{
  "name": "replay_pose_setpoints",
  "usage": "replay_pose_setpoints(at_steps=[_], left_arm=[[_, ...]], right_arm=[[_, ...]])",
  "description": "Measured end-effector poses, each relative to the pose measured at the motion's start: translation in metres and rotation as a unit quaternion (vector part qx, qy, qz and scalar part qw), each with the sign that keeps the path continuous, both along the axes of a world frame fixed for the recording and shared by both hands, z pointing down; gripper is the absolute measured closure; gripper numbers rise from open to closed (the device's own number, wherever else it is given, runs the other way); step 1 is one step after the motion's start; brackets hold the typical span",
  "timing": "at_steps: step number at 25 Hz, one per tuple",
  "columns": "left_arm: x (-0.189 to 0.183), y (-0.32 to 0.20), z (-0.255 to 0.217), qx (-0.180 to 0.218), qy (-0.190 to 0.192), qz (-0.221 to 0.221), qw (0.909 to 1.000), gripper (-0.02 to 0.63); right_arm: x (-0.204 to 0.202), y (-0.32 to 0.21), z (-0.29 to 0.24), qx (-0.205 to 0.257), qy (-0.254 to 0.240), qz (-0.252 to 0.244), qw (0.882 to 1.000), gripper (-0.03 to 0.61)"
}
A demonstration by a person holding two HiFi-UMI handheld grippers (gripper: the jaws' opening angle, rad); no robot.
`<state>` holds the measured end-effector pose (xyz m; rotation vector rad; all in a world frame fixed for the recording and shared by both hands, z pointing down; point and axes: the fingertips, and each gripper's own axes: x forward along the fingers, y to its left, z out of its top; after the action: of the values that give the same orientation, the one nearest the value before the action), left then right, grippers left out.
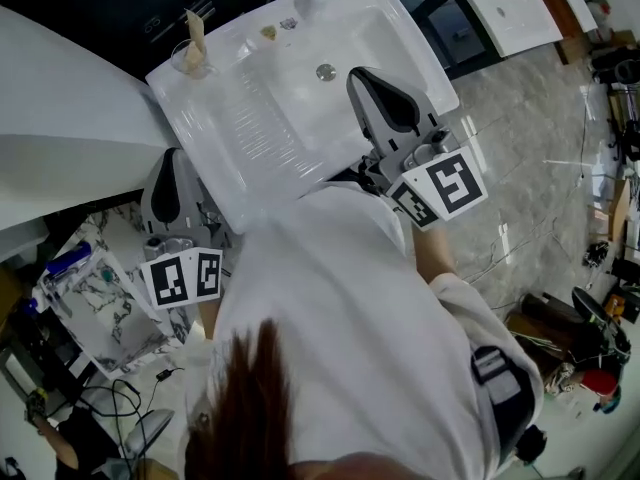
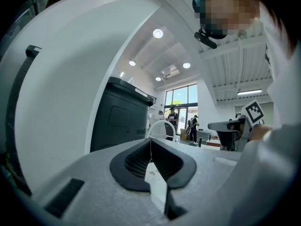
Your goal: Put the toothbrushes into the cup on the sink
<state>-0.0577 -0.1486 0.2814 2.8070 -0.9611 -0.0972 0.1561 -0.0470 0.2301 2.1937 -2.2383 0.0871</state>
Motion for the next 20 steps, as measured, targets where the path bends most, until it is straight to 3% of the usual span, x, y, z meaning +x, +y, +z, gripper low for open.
replay_pose_setpoints(at_steps=[20], left_arm=[[-0.011, -0.004, 0.023, -0.023, -0.029, -0.027, 0.9989, 0.598]], right_arm=[[0.011, -0.007, 0.023, -0.019, -0.014, -0.001, 1.000, 0.561]])
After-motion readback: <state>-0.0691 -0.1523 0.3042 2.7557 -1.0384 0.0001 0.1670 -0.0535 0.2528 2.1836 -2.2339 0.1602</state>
